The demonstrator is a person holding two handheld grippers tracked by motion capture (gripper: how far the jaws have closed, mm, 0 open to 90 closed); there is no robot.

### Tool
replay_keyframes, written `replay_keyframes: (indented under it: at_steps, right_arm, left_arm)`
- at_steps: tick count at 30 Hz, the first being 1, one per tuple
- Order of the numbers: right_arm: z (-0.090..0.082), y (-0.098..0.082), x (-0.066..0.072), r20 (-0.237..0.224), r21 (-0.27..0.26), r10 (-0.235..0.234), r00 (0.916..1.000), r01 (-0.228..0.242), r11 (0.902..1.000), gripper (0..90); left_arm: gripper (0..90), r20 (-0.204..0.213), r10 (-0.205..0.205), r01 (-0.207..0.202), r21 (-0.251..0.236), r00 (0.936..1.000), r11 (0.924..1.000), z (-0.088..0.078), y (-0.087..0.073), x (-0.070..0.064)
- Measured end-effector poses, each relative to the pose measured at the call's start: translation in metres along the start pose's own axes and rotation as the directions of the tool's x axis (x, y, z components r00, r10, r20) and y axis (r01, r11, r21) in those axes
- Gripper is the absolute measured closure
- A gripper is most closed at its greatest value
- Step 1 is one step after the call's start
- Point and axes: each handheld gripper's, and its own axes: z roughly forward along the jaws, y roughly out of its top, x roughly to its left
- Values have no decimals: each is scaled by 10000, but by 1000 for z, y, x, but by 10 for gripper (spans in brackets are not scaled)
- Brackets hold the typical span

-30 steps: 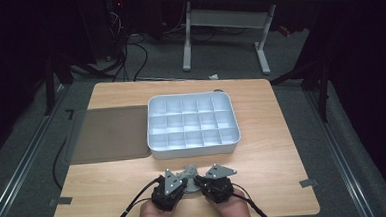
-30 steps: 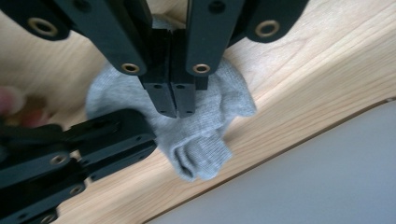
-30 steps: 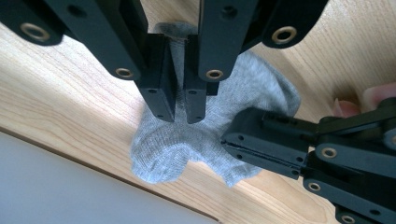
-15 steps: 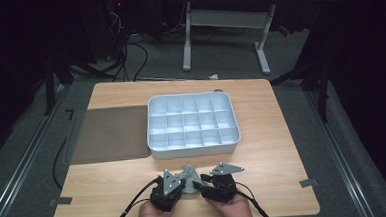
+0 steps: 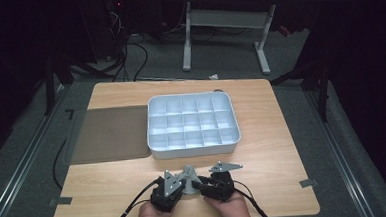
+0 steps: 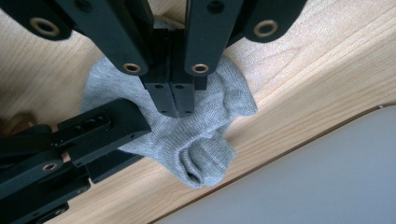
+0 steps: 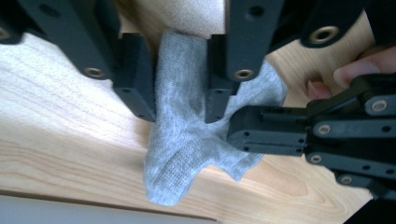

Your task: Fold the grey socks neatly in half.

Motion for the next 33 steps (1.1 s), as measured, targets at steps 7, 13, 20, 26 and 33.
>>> replay_keyframes:
  at_steps: [7,13,20,26,33]
  right_arm:
    - [-5,-3,10,270,-239,-904,9955,911,9956,821]
    - [-22,-6,29,512,-605,-1909,9803,1939,9792,822]
    - [-29,-9,18,474,-708,-1578,9863,1609,9844,733]
    - [-44,-4,7,874,-1443,-1260,9882,1378,9799,672]
    - [-31,-8,0,2079,-611,-1162,9712,1314,9894,862]
  left_arm:
    - [900,-52,204,-204,35,9998,9998,0,0,-2]
    - [900,191,510,-512,103,9985,9986,6,5,-10]
    - [900,208,550,-552,112,9983,9984,7,5,-12]
    - [900,221,494,-496,83,9985,9987,8,5,-11]
    - [900,247,452,-454,98,9987,9989,8,5,-11]
